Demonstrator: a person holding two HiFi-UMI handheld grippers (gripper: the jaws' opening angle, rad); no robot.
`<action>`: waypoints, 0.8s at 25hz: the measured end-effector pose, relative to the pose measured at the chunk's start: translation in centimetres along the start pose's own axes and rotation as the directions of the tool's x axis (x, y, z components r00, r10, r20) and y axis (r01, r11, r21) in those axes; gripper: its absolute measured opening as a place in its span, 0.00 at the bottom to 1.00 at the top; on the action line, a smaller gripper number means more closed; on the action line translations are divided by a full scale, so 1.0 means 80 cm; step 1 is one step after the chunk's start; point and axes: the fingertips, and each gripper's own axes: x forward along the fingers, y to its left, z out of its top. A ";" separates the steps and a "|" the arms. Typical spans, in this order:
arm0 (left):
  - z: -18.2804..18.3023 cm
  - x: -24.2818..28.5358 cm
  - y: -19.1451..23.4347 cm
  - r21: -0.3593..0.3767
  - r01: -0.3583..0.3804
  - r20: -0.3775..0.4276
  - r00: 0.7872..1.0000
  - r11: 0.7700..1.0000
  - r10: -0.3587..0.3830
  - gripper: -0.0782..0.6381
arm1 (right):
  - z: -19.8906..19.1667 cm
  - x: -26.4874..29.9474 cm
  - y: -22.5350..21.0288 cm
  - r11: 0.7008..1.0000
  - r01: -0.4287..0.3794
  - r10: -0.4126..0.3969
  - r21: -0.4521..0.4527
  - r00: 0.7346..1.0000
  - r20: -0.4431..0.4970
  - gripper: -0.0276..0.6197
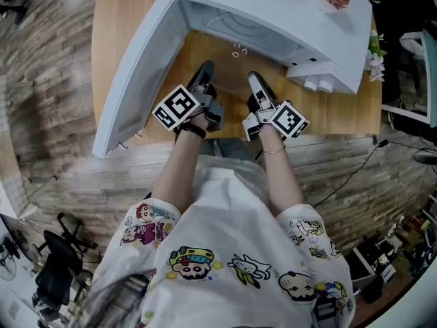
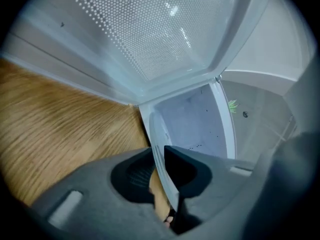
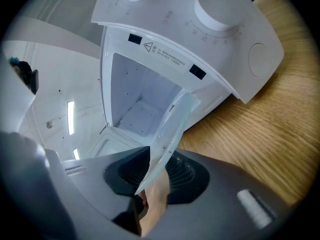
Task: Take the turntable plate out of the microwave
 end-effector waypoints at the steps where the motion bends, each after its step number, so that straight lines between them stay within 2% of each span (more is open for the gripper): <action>1: -0.001 -0.003 -0.001 -0.001 0.003 -0.002 1.000 1.000 -0.003 0.19 | -0.001 -0.002 0.002 1.000 0.000 0.000 -0.001 1.000 0.002 0.21; 20: -0.004 -0.054 -0.029 0.033 0.070 -0.067 0.995 0.997 -0.067 0.19 | -0.025 -0.044 0.047 0.999 -0.011 0.013 -0.031 0.997 0.074 0.22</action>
